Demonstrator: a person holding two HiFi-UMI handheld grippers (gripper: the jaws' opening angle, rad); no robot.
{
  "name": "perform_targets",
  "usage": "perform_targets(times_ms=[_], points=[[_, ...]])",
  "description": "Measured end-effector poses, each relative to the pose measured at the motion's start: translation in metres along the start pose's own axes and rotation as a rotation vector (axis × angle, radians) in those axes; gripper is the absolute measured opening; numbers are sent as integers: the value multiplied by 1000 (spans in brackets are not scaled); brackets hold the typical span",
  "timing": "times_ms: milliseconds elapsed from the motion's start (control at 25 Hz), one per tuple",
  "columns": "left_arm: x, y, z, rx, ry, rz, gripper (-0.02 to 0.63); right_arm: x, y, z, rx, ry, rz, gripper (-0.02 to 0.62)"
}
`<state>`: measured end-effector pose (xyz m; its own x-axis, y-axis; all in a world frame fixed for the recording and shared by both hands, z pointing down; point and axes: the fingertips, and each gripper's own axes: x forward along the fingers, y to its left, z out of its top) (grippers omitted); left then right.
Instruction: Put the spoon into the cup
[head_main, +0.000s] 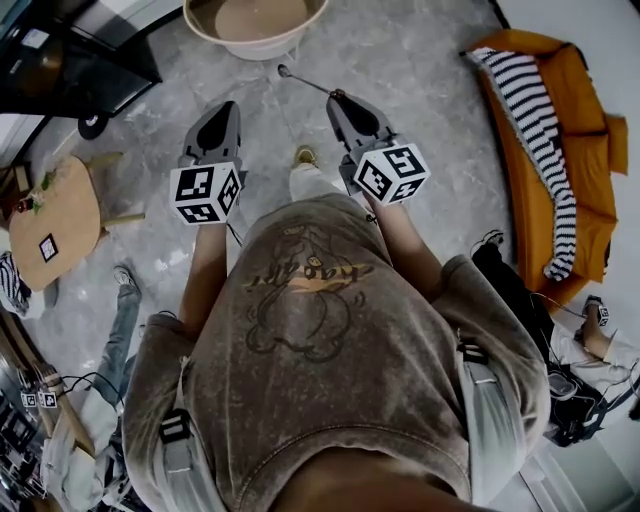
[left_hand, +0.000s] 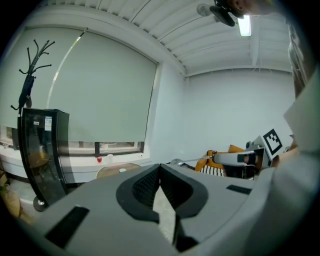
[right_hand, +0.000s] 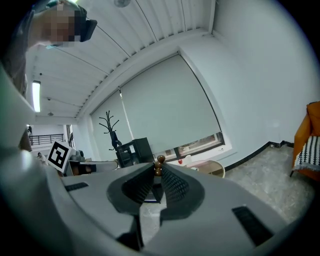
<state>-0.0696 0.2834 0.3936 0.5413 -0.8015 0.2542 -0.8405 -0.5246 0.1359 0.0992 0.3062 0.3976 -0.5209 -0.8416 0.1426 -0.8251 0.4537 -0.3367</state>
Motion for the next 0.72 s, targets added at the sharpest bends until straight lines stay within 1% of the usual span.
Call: perform_targets(times_ms=[160,320,480,720], points=[[18,12,9,1,-9,4,18,23,-10,10,-10,-2,15,57],[44,17,15,-6,-9,15,18,41,-29,18,-13,9,27,57],[70,18,23,-11,-9,34,18,55,-54,26,-11,24,41,57],[102,32,32,-31,-15,71,18,88,-81,36,-8,38,72,57]])
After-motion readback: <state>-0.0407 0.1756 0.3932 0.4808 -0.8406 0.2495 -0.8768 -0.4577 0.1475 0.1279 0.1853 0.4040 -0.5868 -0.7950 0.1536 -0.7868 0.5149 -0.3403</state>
